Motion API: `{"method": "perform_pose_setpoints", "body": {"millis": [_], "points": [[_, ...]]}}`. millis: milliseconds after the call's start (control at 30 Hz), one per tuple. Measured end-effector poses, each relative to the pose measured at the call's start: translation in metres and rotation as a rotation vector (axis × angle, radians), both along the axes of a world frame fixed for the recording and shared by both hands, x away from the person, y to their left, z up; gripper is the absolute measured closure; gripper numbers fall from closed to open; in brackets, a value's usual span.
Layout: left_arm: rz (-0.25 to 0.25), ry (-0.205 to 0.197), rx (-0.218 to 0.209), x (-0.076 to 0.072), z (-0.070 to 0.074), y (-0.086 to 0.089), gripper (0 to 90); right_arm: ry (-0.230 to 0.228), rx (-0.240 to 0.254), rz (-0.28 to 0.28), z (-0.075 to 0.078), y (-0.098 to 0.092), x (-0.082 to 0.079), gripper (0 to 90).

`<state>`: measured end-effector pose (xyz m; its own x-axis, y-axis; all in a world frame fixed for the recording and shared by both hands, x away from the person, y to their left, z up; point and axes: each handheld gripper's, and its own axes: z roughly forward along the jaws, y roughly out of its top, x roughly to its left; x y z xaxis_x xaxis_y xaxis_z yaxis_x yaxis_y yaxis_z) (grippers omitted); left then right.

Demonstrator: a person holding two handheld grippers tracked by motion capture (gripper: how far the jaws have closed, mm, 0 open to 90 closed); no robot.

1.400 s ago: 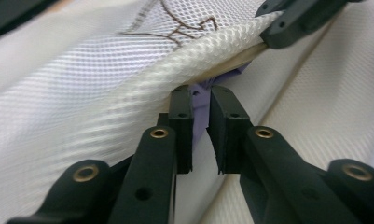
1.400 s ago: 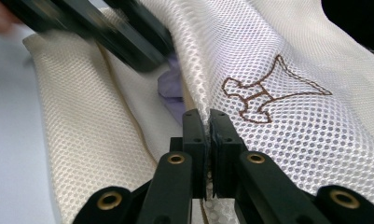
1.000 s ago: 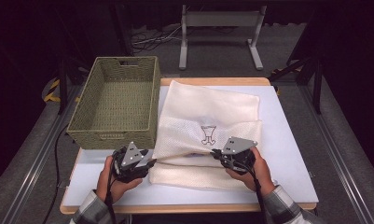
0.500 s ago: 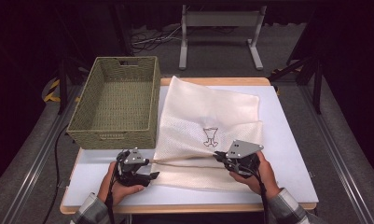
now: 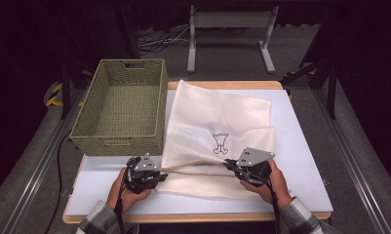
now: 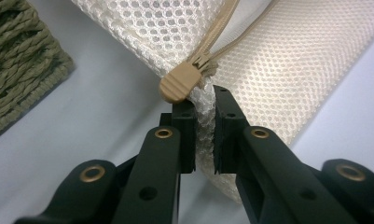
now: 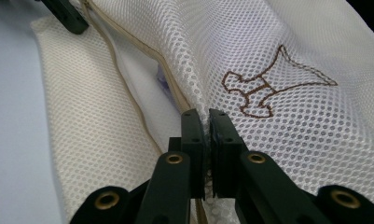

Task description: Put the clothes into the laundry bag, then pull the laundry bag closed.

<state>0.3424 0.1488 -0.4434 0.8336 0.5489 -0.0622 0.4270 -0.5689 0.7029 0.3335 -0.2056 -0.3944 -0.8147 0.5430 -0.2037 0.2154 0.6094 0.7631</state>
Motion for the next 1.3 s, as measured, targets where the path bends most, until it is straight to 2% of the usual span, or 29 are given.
{"method": "perform_pose_setpoints", "body": {"millis": [333, 533, 633, 833, 967, 1100, 1200, 1300], "points": [[-0.032, -0.049, -0.032, -0.003, 0.007, 0.004, 83.4, 0.039, -0.037, -0.016, -0.014, 0.004, 0.008, 83.7], [-0.036, -0.059, -0.045, -0.005, 0.008, 0.005, 83.1, 0.053, -0.061, -0.027, -0.022, 0.007, 0.011, 80.3], [-0.039, -0.058, -0.059, -0.005, 0.008, 0.006, 83.0, 0.056, -0.062, -0.027, -0.023, 0.008, 0.012, 80.0], [-0.038, -0.062, -0.059, -0.006, 0.008, 0.006, 82.9, 0.067, -0.064, -0.029, -0.025, 0.009, 0.013, 76.0], [-0.035, -0.064, -0.054, -0.005, 0.007, 0.005, 82.5, 0.079, -0.046, -0.014, -0.024, 0.009, 0.012, 66.9], [-0.036, -0.065, -0.052, -0.004, 0.007, 0.005, 82.5, 0.065, -0.005, 0.01, -0.017, 0.006, 0.009, 57.9], [-0.036, -0.067, -0.047, -0.004, 0.007, 0.005, 82.5, 0.059, 0.018, 0.008, -0.014, 0.005, 0.008, 54.9], [-0.034, -0.073, -0.042, -0.004, 0.007, 0.004, 82.5, 0.032, 0.042, -0.002, -0.009, 0.003, 0.006, 53.5]]}}
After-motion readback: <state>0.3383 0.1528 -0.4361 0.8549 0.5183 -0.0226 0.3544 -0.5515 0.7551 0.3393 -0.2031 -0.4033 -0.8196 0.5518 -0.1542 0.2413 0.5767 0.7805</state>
